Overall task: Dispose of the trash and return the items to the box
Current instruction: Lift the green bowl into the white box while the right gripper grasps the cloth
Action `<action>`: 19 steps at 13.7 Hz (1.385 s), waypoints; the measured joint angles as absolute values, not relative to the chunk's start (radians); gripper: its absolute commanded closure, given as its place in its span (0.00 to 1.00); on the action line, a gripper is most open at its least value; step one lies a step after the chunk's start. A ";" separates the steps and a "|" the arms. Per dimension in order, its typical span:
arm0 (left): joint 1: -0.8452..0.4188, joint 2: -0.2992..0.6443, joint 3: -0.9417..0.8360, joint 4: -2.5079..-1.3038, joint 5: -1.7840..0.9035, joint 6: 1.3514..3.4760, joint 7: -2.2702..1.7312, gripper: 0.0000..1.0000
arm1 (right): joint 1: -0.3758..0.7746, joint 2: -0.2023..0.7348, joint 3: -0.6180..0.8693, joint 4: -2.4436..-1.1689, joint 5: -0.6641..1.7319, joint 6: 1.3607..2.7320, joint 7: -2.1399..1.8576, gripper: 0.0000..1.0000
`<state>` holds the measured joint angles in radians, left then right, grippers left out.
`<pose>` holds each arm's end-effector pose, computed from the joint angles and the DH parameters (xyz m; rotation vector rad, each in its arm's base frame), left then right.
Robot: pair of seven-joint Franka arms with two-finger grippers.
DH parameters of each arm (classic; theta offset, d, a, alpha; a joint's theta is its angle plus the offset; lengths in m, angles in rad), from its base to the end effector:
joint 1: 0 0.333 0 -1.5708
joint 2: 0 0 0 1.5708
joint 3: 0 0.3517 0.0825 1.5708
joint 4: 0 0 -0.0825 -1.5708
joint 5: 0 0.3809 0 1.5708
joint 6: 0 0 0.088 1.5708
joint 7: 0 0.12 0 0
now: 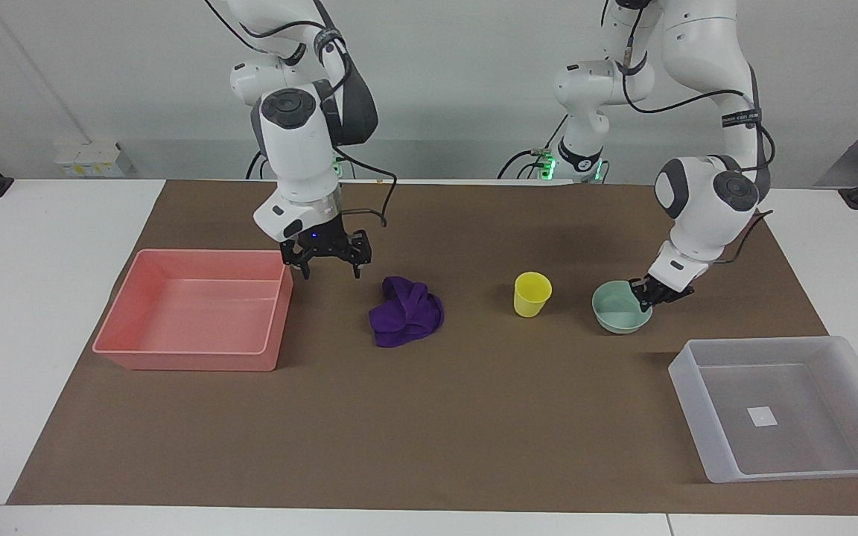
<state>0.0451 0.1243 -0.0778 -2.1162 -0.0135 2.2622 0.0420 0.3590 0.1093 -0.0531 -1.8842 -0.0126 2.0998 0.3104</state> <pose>0.5656 -0.0182 0.3821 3.1197 -0.1022 0.0345 0.5738 0.1815 0.4827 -3.1210 -0.0030 -0.1665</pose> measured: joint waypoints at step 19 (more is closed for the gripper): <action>0.244 0.678 -0.075 -1.182 -0.013 2.012 0.170 1.00 | 0.533 0.339 -0.050 -1.987 -0.012 2.456 0.362 0.00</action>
<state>0.2437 0.6777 -0.0752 -1.1821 -0.0133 2.0122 0.1701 0.5332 0.3391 -0.0500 -1.9870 -0.0124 2.4555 0.3620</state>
